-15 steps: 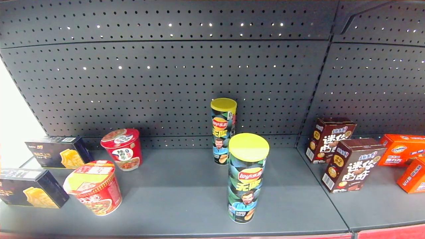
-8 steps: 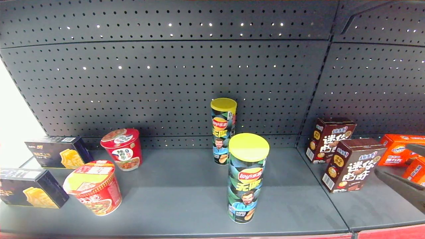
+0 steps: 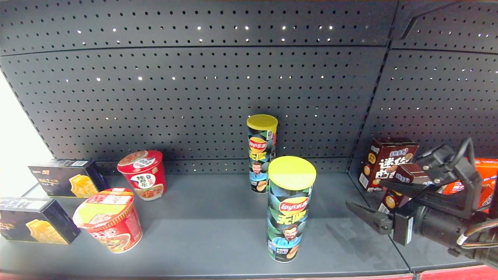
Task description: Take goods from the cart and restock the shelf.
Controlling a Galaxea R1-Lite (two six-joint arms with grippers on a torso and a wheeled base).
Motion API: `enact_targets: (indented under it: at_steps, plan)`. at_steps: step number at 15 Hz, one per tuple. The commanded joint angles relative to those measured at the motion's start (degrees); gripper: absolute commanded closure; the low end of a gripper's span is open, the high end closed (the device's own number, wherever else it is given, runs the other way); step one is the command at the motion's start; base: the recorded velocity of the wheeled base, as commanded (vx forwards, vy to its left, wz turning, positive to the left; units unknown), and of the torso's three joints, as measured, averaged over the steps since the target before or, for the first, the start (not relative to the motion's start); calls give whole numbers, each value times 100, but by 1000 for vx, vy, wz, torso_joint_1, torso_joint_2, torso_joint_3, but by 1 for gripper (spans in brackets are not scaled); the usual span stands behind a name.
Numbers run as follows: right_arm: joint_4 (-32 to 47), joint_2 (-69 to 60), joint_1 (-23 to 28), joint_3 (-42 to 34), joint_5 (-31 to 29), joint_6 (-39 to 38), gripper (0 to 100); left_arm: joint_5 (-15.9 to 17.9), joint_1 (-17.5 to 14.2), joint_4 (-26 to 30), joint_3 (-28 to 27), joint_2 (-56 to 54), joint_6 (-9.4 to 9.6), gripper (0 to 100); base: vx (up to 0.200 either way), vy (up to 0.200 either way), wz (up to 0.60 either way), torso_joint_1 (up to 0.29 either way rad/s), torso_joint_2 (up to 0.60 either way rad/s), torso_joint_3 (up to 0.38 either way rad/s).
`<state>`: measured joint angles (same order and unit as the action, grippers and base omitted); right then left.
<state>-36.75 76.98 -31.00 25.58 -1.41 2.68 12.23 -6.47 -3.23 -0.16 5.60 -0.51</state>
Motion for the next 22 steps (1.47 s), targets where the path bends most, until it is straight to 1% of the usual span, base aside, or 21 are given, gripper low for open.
enact_targets:
  at_steps: [1, 6, 12, 14, 22]
  plan:
    - [-7, 467, -169, 18, 36, -22, 0, -10, -3, -2, -2, 29, -19, 0, 0, 0, 0, 0, 0, 0]
    - [-34, 994, -380, 97, 36, -13, 0, -19, -3, 7, -2, 29, -116, 0, 0, 0, 0, 0, 0, 0]
    - [-42, 1416, -468, 598, 10, -22, 0, -27, -3, -2, -2, 29, -142, 0, 0, 0, 0, 0, 0, 0]
    - [-42, 1433, -583, 633, 1, -22, 0, -45, -3, -11, -2, 29, -204, 0, 0, 0, 0, 0, 0, 0]
    - [-42, 1715, -758, 967, -17, -22, 0, -63, 6, -2, -2, 38, -221, 0, 0, 0, 0, 0, 0, 0]
